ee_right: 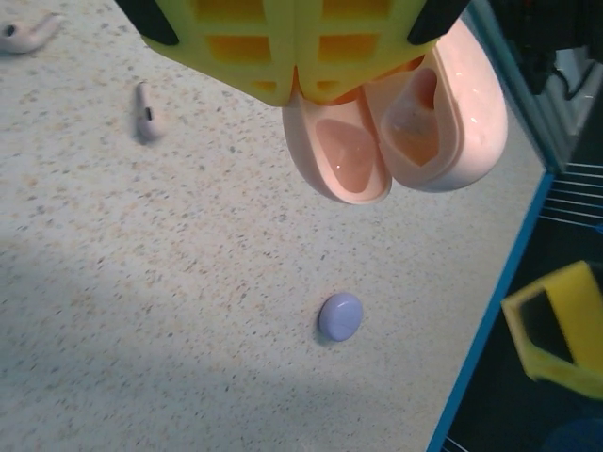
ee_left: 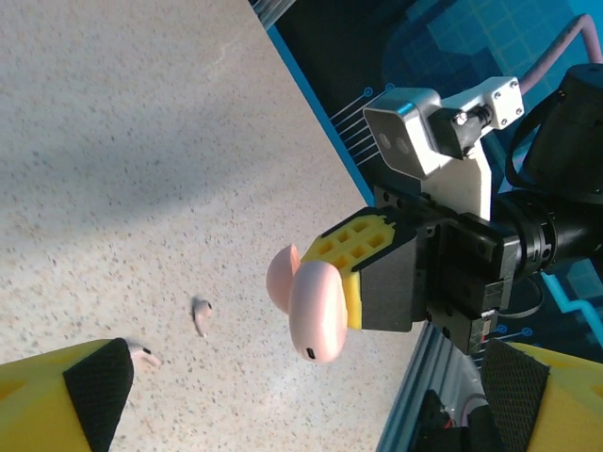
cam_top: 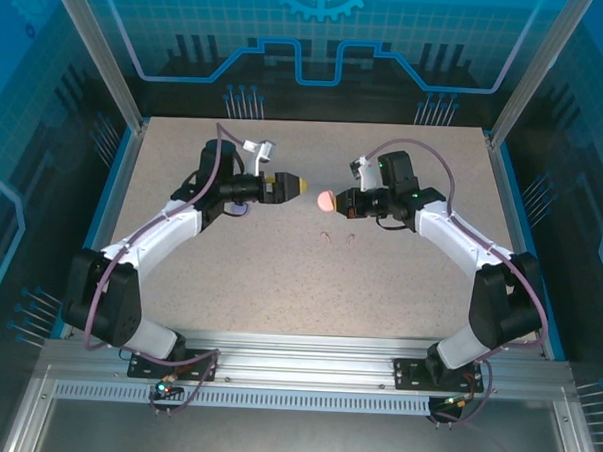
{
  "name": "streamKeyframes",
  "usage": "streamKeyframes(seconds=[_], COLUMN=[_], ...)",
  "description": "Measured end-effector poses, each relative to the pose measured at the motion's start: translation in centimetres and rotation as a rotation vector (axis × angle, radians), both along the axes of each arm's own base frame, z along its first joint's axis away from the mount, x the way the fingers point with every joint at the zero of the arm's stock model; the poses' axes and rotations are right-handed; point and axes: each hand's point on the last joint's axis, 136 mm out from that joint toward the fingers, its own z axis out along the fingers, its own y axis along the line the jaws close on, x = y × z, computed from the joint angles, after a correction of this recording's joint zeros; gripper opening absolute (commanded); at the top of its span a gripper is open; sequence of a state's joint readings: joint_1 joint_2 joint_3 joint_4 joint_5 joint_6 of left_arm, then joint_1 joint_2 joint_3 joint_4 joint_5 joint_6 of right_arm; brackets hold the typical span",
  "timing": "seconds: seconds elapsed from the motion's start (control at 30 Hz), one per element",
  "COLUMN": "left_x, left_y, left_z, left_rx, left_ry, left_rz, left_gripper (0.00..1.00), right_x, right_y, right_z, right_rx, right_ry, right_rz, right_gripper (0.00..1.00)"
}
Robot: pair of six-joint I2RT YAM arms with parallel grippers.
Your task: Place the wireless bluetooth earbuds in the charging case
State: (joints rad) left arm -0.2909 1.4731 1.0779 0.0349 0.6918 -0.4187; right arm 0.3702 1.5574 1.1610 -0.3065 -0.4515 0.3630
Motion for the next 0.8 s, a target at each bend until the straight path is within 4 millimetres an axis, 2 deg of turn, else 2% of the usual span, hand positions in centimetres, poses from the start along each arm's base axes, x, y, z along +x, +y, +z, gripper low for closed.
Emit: streamKeyframes(seconds=[0.13,0.2,0.33,0.5,0.8], left_x=[0.2,0.5,1.0,0.2,-1.5], left_y=[-0.1,-0.2,-0.6,-1.2,-2.3], left_z=[1.7,1.9,0.3,-2.1,-3.1], left_rx=[0.047,0.071,0.121,0.13,0.091], left_ry=[-0.048,-0.056,-0.013,0.087,0.155], left_rz=[-0.031,-0.049,-0.095,-0.179,-0.311], left_gripper=[0.99,0.99,0.99,0.97,0.84], right_x=[0.7,0.9,1.1,0.3,-1.5], right_y=[-0.5,-0.8,-1.0,-0.5,0.6], right_z=[0.7,0.8,0.5,-0.5,-1.3], right_rx=[-0.074,-0.111,-0.185,-0.265,-0.323], right_ry=[-0.075,-0.104,-0.146,-0.171,-0.182], right_rz=[0.029,0.044,0.083,0.152,0.246], right_gripper=[0.0,0.0,0.0,0.0,0.0])
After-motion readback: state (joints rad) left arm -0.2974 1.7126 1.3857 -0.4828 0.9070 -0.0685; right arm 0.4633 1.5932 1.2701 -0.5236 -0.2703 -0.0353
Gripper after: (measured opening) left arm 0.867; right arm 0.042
